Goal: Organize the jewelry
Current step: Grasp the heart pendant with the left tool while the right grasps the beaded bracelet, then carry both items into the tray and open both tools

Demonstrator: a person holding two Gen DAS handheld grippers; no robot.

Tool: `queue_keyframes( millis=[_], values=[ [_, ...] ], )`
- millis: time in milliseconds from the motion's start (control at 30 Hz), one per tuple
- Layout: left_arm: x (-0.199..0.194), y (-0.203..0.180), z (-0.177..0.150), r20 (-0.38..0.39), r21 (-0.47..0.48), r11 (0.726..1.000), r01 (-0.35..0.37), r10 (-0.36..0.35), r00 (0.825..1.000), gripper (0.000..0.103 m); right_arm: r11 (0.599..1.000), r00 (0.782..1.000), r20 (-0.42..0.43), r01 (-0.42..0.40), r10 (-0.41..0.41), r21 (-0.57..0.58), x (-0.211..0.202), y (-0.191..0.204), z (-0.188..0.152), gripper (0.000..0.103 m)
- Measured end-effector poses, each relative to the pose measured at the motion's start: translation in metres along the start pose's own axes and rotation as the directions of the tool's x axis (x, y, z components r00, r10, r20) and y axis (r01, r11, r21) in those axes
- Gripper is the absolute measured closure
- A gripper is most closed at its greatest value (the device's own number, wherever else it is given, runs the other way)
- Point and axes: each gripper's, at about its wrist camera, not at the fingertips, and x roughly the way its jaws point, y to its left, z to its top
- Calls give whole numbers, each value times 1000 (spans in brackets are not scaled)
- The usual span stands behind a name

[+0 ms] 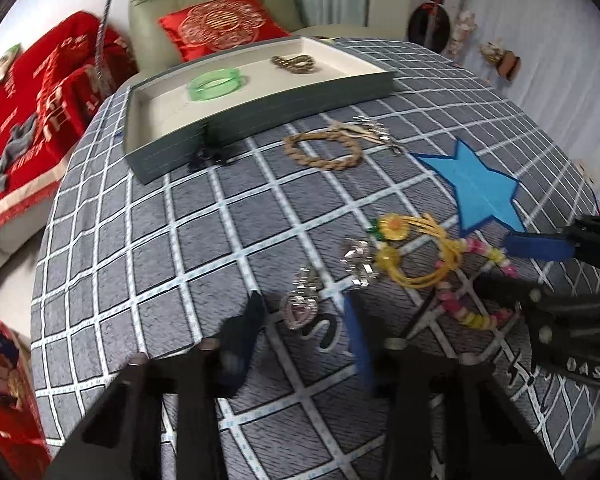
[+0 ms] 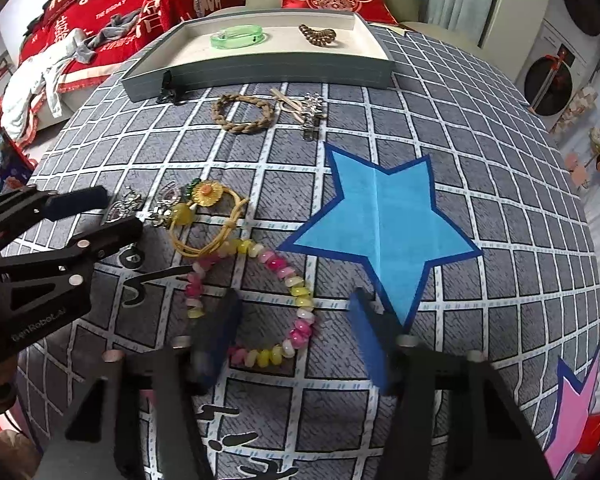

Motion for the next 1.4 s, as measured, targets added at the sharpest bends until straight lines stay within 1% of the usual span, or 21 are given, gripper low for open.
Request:
queue_keyframes(
  millis=[33,67,100,133,267,367,567,767,933,1033,1133,1267,1400],
  values=[
    [-1,-2,0,1,8,1000,0,0,1000,68,1000,1000,-2,-3,3,-5,-1,2,1,71],
    [-1,-4,0,-1,14,1000,-1,1,1000,71,1000,1000,-5,-5,5,-8,-1,3,1,80],
    [-2,-5,-1,-2,12,1000,-2,2,1000,71,1000,1000,-5,-5,5,-10,-1,4,1,85],
    [-3,-4,-1,-5,6,1000,3,-3,1000,71,1000,1000,-5,-3,3,-11,-1,4,1,93],
    [-13,7,-2,16,-45,997,55,-54,998,71,1000,1000,10,-4,3,13,-7,-2,-1,93],
    [-24,15,-2,38,-67,995,70,-67,997,71,999,1000,29,-12,11,45,-17,-14,-1,93],
    [-42,27,6,80,-83,994,70,-63,995,71,995,997,80,-28,21,92,-41,-37,4,93],
    [-58,35,22,128,-98,992,81,-68,989,71,988,988,142,-71,52,139,-65,-54,22,93],
    [-68,44,39,158,-105,990,89,-71,985,71,985,981,178,-100,75,140,-76,-59,49,93],
    [-69,53,54,175,-107,991,76,-56,983,71,984,977,197,-114,87,134,-79,-60,71,93],
    [-68,66,75,192,-133,989,64,-38,981,71,984,972,214,-127,98,128,-79,-59,94,93],
    [-59,82,100,215,-169,985,31,6,977,71,979,969,215,-153,122,134,-68,-60,131,93],
    [-39,97,128,205,-193,981,24,17,979,71,980,974,196,-145,117,137,-44,-55,166,93]
  ],
)
